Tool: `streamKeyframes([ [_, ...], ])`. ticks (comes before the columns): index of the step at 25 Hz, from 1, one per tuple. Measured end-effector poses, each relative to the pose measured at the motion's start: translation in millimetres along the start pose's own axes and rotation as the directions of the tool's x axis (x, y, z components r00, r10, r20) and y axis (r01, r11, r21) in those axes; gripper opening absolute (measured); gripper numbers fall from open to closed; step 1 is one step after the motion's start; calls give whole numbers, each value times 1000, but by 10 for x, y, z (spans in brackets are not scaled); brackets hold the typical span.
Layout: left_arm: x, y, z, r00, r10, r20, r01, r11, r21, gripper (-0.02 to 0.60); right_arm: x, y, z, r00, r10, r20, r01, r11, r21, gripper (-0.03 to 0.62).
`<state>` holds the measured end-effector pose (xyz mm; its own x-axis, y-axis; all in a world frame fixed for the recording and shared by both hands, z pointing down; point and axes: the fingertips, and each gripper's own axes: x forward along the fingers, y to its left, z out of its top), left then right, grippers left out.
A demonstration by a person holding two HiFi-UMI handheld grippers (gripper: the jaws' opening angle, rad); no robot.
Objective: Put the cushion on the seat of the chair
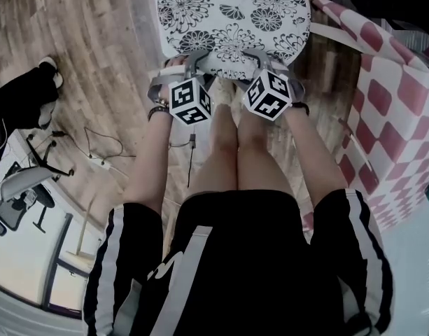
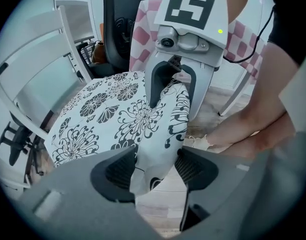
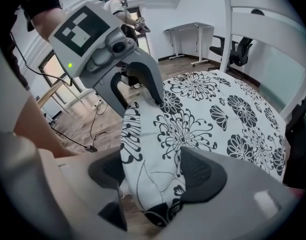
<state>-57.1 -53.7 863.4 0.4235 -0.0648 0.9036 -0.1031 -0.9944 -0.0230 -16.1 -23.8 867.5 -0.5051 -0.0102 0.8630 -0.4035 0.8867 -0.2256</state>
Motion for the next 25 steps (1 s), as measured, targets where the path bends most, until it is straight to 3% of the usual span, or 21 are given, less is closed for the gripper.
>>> streamKeyframes([
  [11,6,-184,-38,999,-50,-16,50,998,-25,287,2,131,-100,999,26,-20,-26,1000,13,328],
  [25,-358,-150,191,999,6,38,0,990,-140,287,-400,140,84,999,-22,38,20,999,49,328],
])
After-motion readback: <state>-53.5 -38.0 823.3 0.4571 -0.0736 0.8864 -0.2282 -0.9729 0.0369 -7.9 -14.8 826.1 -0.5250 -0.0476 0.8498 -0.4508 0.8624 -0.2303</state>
